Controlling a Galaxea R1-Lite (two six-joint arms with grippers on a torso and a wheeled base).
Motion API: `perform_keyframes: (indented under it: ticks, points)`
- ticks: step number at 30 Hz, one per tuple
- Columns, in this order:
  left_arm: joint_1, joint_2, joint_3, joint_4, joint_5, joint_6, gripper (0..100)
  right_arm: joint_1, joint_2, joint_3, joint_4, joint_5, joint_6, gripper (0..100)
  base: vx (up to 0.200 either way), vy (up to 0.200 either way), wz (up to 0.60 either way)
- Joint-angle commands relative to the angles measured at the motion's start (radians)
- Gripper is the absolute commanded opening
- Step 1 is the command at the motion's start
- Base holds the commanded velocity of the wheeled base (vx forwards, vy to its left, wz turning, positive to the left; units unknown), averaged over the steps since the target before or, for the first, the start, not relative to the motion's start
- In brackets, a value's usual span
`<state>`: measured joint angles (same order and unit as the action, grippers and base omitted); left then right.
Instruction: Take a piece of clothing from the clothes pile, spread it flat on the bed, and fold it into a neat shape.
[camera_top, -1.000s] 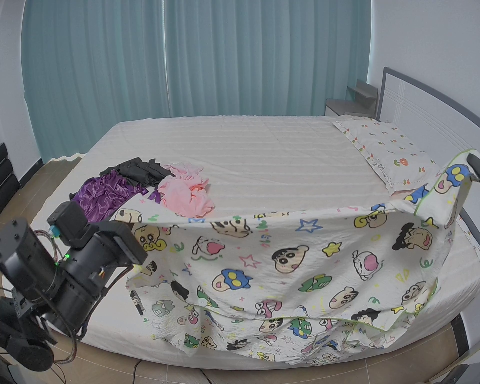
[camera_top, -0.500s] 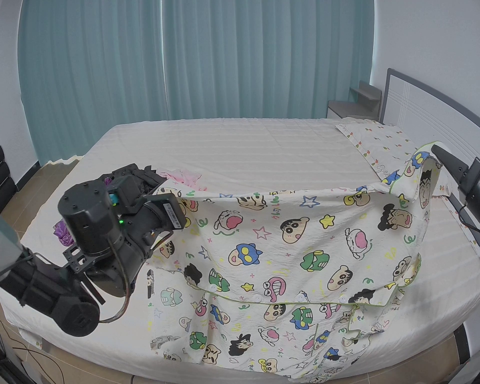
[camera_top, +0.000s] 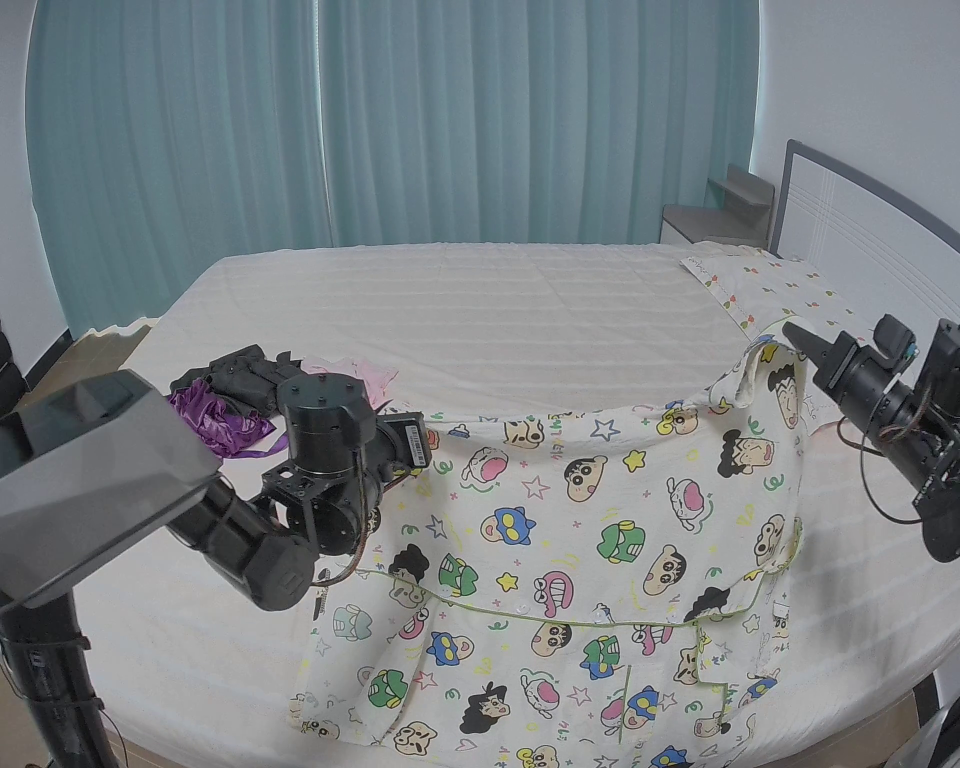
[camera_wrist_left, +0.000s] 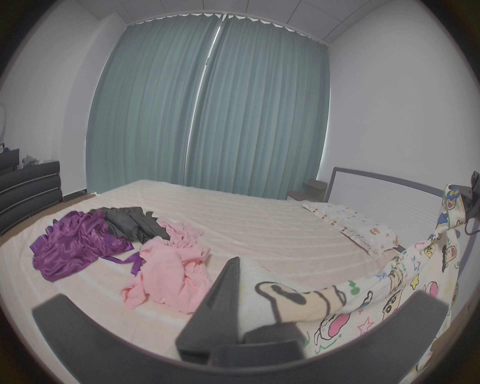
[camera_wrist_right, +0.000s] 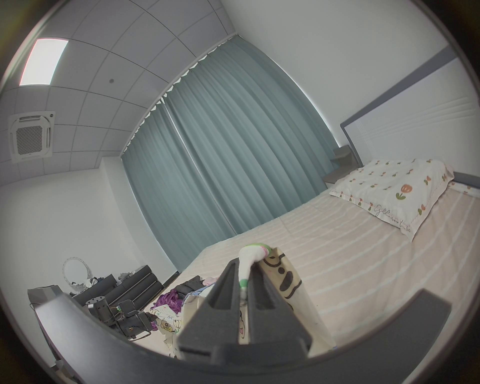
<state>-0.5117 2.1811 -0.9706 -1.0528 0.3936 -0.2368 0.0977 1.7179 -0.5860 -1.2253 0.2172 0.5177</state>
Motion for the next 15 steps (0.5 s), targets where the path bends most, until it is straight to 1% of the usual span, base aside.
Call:
perform_keyframes:
  ticks: [1, 2, 4, 6, 8, 14, 15]
  points:
    - [0.027, 0.200, -0.172, 0.071, 0.001, -0.050, 0, -0.016, 0.249, -0.045, -0.094, -0.002, 0.005, 0, 0.000, 0.000, 0.00]
    - [0.032, 0.224, -0.211, 0.092, 0.001, -0.065, 0, -0.019, 0.284, -0.058, -0.114, -0.002, 0.005, 0, 0.000, 0.000, 0.00]
    - [0.041, 0.269, -0.272, 0.140, 0.001, -0.093, 0, -0.024, 0.358, -0.094, -0.140, -0.025, 0.005, 0, 0.000, 0.000, 0.00]
    - [0.044, 0.281, -0.289, 0.149, 0.001, -0.101, 0, -0.024, 0.378, -0.104, -0.143, -0.036, 0.005, 0, 0.000, 0.000, 0.00]
    - [0.058, 0.336, -0.359, 0.175, 0.001, -0.127, 0, -0.029, 0.447, -0.152, -0.152, -0.065, 0.010, 0, 0.000, 0.000, 0.00]
    - [0.102, 0.427, -0.474, 0.254, 0.002, -0.128, 0, -0.029, 0.572, -0.267, -0.140, -0.087, 0.028, 0, 0.000, 0.000, 0.00]
    - [0.111, 0.442, -0.500, 0.272, 0.004, -0.128, 100, -0.029, 0.592, -0.284, -0.137, -0.087, 0.038, 0, 0.000, 0.000, 0.00]
